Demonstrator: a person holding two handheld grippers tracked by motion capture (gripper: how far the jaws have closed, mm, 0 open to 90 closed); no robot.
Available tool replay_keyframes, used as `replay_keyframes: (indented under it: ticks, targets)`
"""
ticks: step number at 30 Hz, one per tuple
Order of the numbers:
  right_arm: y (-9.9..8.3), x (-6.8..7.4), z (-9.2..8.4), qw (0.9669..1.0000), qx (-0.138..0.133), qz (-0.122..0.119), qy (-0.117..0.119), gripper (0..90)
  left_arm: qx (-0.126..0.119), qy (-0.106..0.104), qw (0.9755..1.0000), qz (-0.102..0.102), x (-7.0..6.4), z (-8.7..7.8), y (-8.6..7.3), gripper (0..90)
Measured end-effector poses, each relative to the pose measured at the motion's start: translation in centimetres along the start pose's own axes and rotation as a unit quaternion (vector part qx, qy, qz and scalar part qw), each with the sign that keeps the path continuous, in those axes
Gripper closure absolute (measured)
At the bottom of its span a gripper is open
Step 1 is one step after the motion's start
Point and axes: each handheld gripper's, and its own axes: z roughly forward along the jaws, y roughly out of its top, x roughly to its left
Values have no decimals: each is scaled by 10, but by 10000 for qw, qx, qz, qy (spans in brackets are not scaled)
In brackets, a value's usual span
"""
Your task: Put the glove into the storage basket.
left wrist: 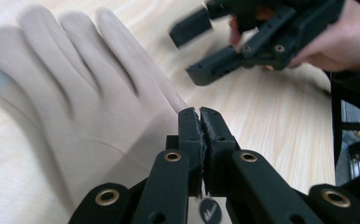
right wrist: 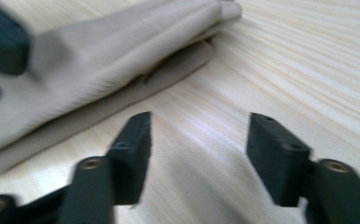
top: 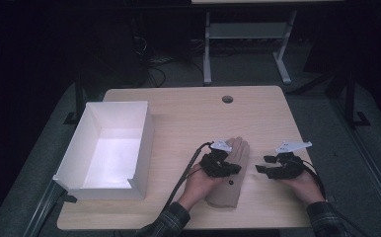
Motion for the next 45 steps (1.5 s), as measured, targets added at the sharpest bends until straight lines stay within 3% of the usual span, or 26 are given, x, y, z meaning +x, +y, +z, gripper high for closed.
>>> replay_keyframes:
  ticks: [6,11,18,26,32,35,37,41,45]
  targets:
    - [-1,-2,9,9991,40,107,-411,212,225,-37,9997,105,-11,12,-12,893]
    - [-3,-5,14,9974,43,131,-713,168,452,123,9985,296,-15,15,-20,895]
    - [-4,-7,17,9965,-1,115,-832,137,630,391,9964,417,-5,-3,-25,896]
    - [-5,-7,18,9965,-22,114,-830,129,615,671,9953,341,8,-30,-39,896]
    - [-4,-8,18,9965,-29,110,-826,129,728,1059,9904,507,19,-51,-42,895]
    - [-4,-8,18,9965,-25,110,-823,129,614,1103,9910,441,22,-58,-39,890]
    - [-4,-8,18,9965,-27,109,-826,129,563,1102,9912,461,24,-61,-35,828]
    - [-4,-8,18,9965,-24,106,-825,129,482,1175,9899,630,28,-58,-22,560]
    - [-4,-8,18,9965,-24,110,-823,129,483,1045,9911,661,36,-49,-8,318]
